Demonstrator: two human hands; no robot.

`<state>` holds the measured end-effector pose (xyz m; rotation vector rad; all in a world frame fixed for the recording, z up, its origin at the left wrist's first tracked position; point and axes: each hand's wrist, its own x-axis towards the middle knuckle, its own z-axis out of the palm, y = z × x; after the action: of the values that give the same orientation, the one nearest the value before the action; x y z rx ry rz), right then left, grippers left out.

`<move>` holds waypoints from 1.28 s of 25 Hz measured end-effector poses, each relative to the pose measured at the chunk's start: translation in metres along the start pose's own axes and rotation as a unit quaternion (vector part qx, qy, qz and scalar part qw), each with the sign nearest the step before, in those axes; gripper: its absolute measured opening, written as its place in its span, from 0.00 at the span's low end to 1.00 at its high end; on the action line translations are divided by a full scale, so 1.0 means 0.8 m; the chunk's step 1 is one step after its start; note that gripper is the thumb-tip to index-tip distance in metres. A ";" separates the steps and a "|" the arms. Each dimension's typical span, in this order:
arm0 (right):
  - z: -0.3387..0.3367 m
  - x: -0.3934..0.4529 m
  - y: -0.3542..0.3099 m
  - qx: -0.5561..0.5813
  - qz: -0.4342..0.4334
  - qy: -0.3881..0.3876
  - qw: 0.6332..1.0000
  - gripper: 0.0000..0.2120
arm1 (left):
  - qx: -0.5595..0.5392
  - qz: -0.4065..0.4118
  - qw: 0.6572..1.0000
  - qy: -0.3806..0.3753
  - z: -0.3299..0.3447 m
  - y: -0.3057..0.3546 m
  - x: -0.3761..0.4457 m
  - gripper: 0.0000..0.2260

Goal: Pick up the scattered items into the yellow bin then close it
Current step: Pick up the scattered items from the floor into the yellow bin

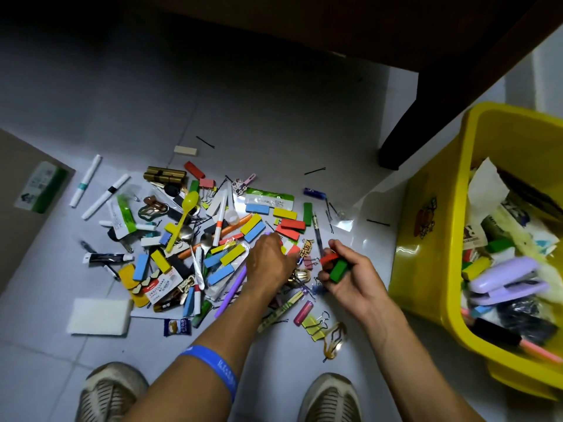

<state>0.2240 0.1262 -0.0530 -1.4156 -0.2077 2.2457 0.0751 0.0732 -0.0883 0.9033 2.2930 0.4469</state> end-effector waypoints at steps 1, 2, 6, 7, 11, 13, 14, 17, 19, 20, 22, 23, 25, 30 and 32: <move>0.005 0.001 -0.002 0.014 0.005 -0.015 1.000 0.05 | -0.004 0.002 1.000 0.004 -0.003 -0.003 -0.001 0.15; 0.011 0.003 -0.002 0.022 0.006 -0.021 1.000 0.04 | -0.001 0.004 1.000 0.005 -0.006 -0.005 -0.001 0.15; 0.033 0.014 0.001 -0.020 -0.013 -0.001 1.000 0.06 | 0.087 0.081 0.993 -0.002 -0.007 -0.015 -0.002 0.12; 0.039 0.019 -0.001 -0.074 -0.038 0.018 0.996 0.07 | 0.087 0.094 0.992 -0.004 -0.007 -0.014 0.000 0.11; 0.068 0.043 -0.006 -0.512 -0.266 0.117 0.808 0.08 | -0.272 -0.086 0.958 -0.022 -0.031 -0.009 0.011 0.08; 0.083 0.061 -0.003 -0.703 -0.329 0.089 0.624 0.18 | -0.458 -0.181 0.869 -0.051 -0.050 -0.017 0.014 0.09; 0.088 0.071 0.000 -0.767 -0.321 0.064 0.552 0.23 | -0.521 -0.193 0.827 -0.080 -0.059 -0.021 0.012 0.10; 0.091 0.089 0.016 -0.864 -0.282 0.053 0.413 0.25 | -0.626 -0.195 0.741 -0.146 -0.078 -0.036 0.010 0.16; 0.086 0.091 0.030 -0.867 -0.296 0.068 0.394 0.22 | -0.637 -0.195 0.730 -0.154 -0.080 -0.044 0.010 0.16; 0.084 0.091 0.035 -0.855 -0.300 0.072 0.416 0.21 | -0.640 -0.196 0.727 -0.153 -0.079 -0.044 0.010 0.15; 0.079 0.090 0.035 -0.789 -0.285 0.083 0.537 0.19 | -0.649 -0.196 0.720 -0.148 -0.074 -0.041 0.009 0.12; 0.078 0.089 0.032 -0.734 -0.261 0.087 0.621 0.18 | -0.652 -0.197 0.718 -0.142 -0.071 -0.040 0.009 0.10; 0.077 0.081 0.024 -0.556 -0.188 0.059 0.807 0.15 | -0.652 -0.204 0.721 -0.118 -0.065 -0.039 0.008 0.08; 0.070 0.042 0.012 -0.137 0.002 -0.109 0.985 0.15 | -0.660 -0.222 0.709 -0.110 -0.053 -0.028 -0.002 0.09; 0.077 0.028 0.012 -0.106 0.018 -0.133 0.985 0.14 | -0.680 -0.209 0.691 -0.125 -0.054 -0.015 -0.007 0.11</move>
<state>0.1589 0.1356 -0.0463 -1.2226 -0.5262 2.5003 0.0439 0.0576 -0.0600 -0.3178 1.2046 1.3962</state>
